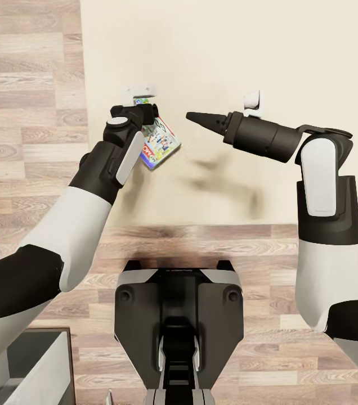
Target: Put all the toys in the child's room - the three board games (two on the bed and one on the table), the two jigsaw puzzles on the table, and the tennis ball on the table - inside the toy box on the table in the child's room.
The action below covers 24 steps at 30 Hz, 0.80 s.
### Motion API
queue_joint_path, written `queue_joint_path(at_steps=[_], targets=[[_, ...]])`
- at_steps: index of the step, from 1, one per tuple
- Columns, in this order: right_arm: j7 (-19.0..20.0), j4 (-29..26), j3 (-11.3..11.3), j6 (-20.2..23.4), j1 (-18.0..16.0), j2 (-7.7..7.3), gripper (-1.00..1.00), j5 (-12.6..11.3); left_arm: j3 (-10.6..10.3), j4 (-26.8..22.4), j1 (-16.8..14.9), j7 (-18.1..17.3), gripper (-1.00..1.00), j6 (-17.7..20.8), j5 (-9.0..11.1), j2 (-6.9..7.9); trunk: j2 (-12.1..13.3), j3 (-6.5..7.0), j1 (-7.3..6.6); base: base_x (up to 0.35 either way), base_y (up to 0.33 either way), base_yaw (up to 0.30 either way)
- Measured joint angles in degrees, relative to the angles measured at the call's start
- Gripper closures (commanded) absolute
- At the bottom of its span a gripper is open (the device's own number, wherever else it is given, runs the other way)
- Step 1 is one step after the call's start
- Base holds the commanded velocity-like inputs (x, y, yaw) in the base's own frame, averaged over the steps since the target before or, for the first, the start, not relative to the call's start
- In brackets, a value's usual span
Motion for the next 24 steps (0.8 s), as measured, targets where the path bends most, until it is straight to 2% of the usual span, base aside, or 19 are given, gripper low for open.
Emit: queue_joint_path(at_steps=[5, 10, 14, 24], targets=[[0.0, 0.0, 0.0, 0.0, 0.0, 0.0, -1.0, 0.0, 0.1, 0.0, 0.0, 0.0, -1.0, 0.2, -0.1, 0.0, 0.0, 0.0, -0.01, -0.017, -0.039, 0.0], [0.0, 0.0, 0.0, 0.0, 0.0, 0.01, -1.0, 0.0, 0.1, 0.7, 0.0, 0.1, -1.0, 0.3, -0.6, 0.0, 0.0, 0.0, -0.01, -0.003, -0.201, 0.0], [0.0, 0.0, 0.0, 0.0, 0.0, 0.0, -1.0, 0.0, 0.0, 1.0, 0.0, -0.1, -1.0, 0.0, 0.6, 0.0, 0.0, 0.0, 0.01, 0.0, -0.067, 0.0], [0.0, 0.0, 0.0, 0.0, 0.0, 0.0, -1.0, 0.0, 0.0, 1.0, 0.0, -0.1, -1.0, 0.1, 0.5, 0.0, 0.0, 0.0, 0.02, -0.024, -0.021, 0.0]])
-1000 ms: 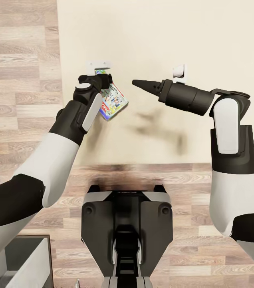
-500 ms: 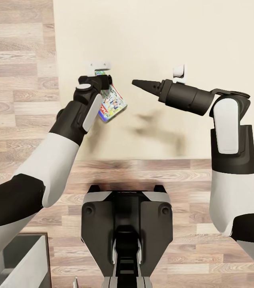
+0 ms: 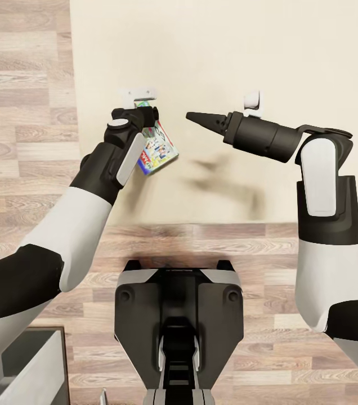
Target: Put all the toys in the child's room - the three board games (two on the bed and one on the table), the two jigsaw puzzles on the table, and the tennis ball on the table - inside the toy box on the table in the child's room.
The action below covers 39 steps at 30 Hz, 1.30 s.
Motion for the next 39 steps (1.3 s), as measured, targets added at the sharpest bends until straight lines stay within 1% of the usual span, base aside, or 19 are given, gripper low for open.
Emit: queue_joint_path(at_steps=[8, 14, 21, 28, 34, 39], targets=[[0.0, 0.0, 0.1, 0.0, 0.0, 0.0, -1.0, 0.0, 0.0, 0.0, 0.0, 0.0, -1.0, -0.1, 0.1, 0.0, 0.0, 0.0, 0.0, -0.121, -0.028, 0.0], [0.0, 0.0, 0.1, 0.0, 0.0, 0.0, -1.0, 0.0, 0.0, 0.0, 0.0, 0.0, -1.0, -0.2, 0.1, 0.0, 0.0, 0.0, 0.01, -0.233, -0.002, 0.0], [0.0, 0.0, 0.2, 0.0, 0.0, 0.0, -1.0, 0.0, 0.0, -0.1, 0.0, 0.0, -1.0, 0.0, 0.1, 0.0, 0.0, 0.0, 0.0, -0.059, -0.006, 0.0], [0.0, 0.0, 0.2, 0.0, 0.0, 0.01, -1.0, 0.0, -0.1, -0.1, 0.0, 0.0, -1.0, 0.1, 0.1, 0.0, 0.0, 0.0, 0.0, -0.062, -0.157, 0.0], [0.0, 0.0, 0.2, 0.0, 0.0, 0.0, -1.0, 0.0, 0.0, -0.2, 0.0, 0.0, -1.0, 0.1, 0.1, 0.0, 0.0, 0.0, -0.01, -0.024, -0.057, 0.0], [-0.1, 0.0, 0.3, 0.0, 0.0, 0.0, -1.0, 0.0, 0.0, -0.2, 0.0, 0.0, -1.0, 0.1, 0.1, 0.0, 0.0, 0.0, 0.01, -0.132, -0.138, 0.0]])
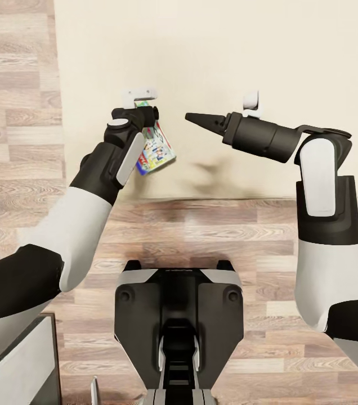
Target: Put all the toys in the child's room - the three board games (two on the bed and one on the table), the two jigsaw puzzles on the table, and the tennis ball on the table - inside the toy box on the table in the child's room.
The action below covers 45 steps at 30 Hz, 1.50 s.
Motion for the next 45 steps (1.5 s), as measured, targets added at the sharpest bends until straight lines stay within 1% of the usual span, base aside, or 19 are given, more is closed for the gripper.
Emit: queue_joint_path(at_steps=[12, 26, 32, 45], targets=[[-0.1, 0.0, 0.0, 0.0, 0.0, -0.01, -1.0, 0.0, 0.0, 0.0, 0.0, 0.0, -1.0, 0.0, 0.1, 0.0, 0.0, 0.0, -0.01, -0.099, -0.08, 0.0], [-0.1, 0.0, 0.0, 0.0, 0.0, 0.0, -1.0, 0.0, 0.0, -0.1, 0.0, 0.0, -1.0, 0.0, 0.1, 0.0, 0.0, 0.0, -0.01, -0.127, -0.012, 0.0], [-0.1, 0.0, 0.1, 0.0, 0.0, 0.03, -1.0, 0.0, 0.0, -0.1, 0.0, 0.0, -1.0, 0.0, 0.1, 0.0, 0.0, 0.0, 0.0, -0.143, -0.128, 0.0], [-0.1, 0.0, 0.1, 0.0, 0.0, 0.06, -1.0, 0.0, -0.1, -0.1, 0.0, 0.0, -1.0, 0.0, 0.1, 0.0, 0.0, 0.0, -0.02, -0.023, -0.04, 0.0]])
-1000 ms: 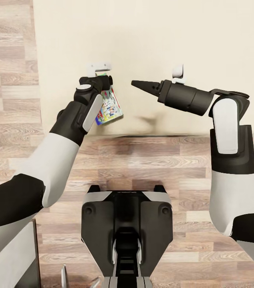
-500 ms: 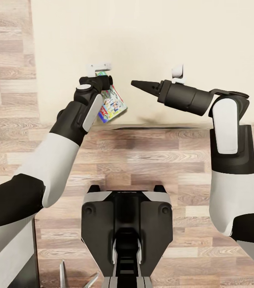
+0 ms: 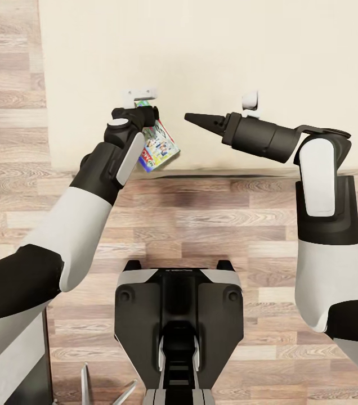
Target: Put all the toys in the child's room - the three board games (two on the bed and one on the table), the two jigsaw puzzles on the table, and the tennis ball on the table - inside the toy box on the table in the child's room.
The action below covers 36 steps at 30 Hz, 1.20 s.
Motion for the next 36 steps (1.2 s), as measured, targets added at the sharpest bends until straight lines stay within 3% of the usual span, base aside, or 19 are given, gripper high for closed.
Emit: queue_joint_path(at_steps=[18, 36], targets=[[0.0, 0.0, 0.0, 0.0, -0.1, 0.02, -1.0, 0.0, 0.0, 0.0, 0.0, 0.0, -1.0, 0.0, 0.0, 0.0, 0.0, 0.0, 0.0, -0.002, -0.061, 0.0], [0.0, 0.1, 0.0, 0.0, 0.0, 0.02, -1.0, 0.1, 0.0, -0.3, 0.0, -0.1, -1.0, -0.1, 0.0, 0.0, 0.0, 0.0, 0.01, -0.122, 0.0, 0.0]])
